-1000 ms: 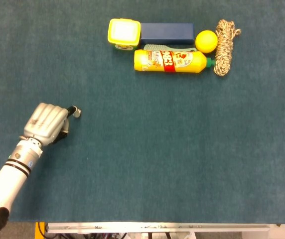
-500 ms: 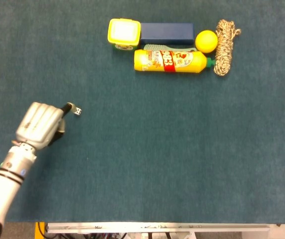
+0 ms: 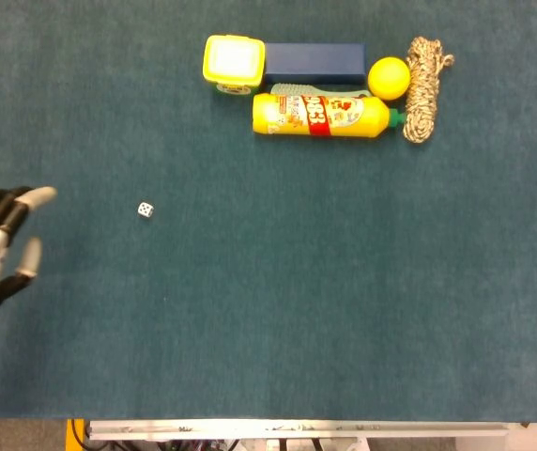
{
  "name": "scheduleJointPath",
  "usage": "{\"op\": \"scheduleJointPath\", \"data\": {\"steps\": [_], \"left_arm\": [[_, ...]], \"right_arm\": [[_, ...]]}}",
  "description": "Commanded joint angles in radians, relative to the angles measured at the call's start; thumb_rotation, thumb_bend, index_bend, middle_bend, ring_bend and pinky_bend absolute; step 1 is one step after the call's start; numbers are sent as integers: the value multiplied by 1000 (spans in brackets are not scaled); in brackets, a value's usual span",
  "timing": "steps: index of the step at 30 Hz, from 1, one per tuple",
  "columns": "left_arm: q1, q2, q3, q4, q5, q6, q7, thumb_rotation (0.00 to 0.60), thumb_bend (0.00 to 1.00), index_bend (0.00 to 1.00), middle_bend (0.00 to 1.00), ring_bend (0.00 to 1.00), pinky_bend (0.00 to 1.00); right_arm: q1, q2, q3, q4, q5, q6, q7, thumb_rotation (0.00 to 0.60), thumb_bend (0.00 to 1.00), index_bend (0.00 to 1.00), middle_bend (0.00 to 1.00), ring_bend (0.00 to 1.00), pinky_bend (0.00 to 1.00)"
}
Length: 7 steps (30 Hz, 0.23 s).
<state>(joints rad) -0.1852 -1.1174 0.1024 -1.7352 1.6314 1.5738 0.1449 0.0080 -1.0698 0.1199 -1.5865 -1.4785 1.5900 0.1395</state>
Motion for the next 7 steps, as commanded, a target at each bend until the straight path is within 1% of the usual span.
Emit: {"op": "scheduleJointPath", "data": {"steps": [1, 5, 7], "left_arm": [[20, 16, -7, 3, -34, 3, -22, 600, 452, 218, 254, 247, 358], [23, 21, -28, 3, -40, 6, -28, 600, 451, 218, 253, 246, 358], [22, 18, -38, 13, -54, -10, -27, 600, 451, 218, 253, 246, 358]], "right_arm": [[2, 0, 2, 1, 6, -6, 1, 600, 517, 357, 401, 250, 512], [7, 2, 8, 8, 18, -18, 6, 600, 518, 357, 401, 249, 512], [11, 2, 14, 14, 33, -28, 13, 600, 517, 357, 401, 249, 512]]}}
